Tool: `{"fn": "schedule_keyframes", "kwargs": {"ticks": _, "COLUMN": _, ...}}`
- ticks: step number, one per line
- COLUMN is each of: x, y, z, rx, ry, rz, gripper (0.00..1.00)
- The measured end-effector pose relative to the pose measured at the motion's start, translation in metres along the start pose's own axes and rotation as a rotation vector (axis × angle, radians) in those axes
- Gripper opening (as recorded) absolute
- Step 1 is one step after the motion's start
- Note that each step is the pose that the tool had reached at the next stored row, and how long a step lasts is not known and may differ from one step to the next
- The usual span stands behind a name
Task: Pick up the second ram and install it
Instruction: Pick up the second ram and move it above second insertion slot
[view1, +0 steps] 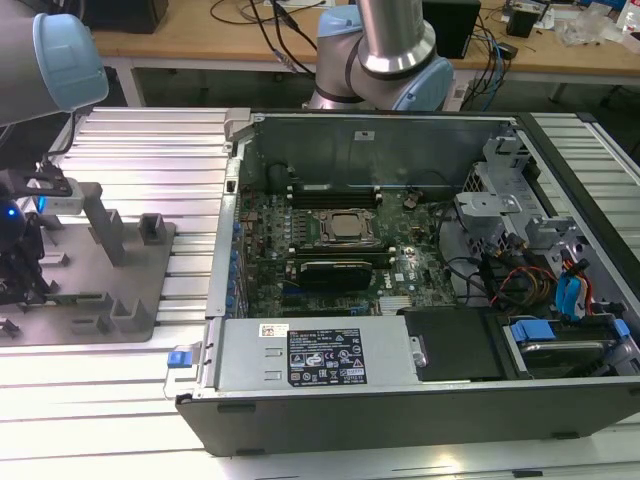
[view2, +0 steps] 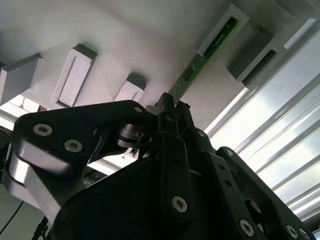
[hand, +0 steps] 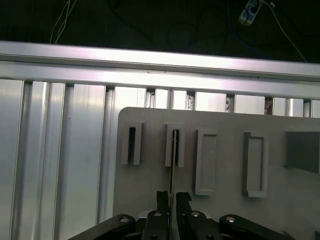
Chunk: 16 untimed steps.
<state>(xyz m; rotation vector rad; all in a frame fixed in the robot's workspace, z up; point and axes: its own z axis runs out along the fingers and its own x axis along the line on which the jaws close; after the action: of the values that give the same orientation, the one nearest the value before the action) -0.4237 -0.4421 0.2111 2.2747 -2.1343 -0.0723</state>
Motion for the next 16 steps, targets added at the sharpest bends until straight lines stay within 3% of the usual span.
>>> {"fn": "schedule_keyframes", "kwargs": {"ticks": 5, "x": 0.0000, "y": -0.0001, "z": 0.0021, "rx": -0.0001, "ry": 0.0001, "rz": 0.000, "gripper": 0.19}}
{"fn": "schedule_keyframes", "kwargs": {"ticks": 7, "x": 0.0001, "y": -0.0001, "z": 0.0023, "rx": -0.0001, "ry": 0.0001, "rz": 0.000, "gripper": 0.10}}
{"fn": "schedule_keyframes", "kwargs": {"ticks": 14, "x": 0.0001, "y": -0.0001, "z": 0.0031, "rx": -0.0001, "ry": 0.0001, "rz": 0.000, "gripper": 0.09}}
{"fn": "schedule_keyframes", "kwargs": {"ticks": 16, "x": 0.0000, "y": -0.0001, "z": 0.0033, "rx": 0.0005, "ry": -0.0012, "rz": 0.028, "gripper": 0.09}}
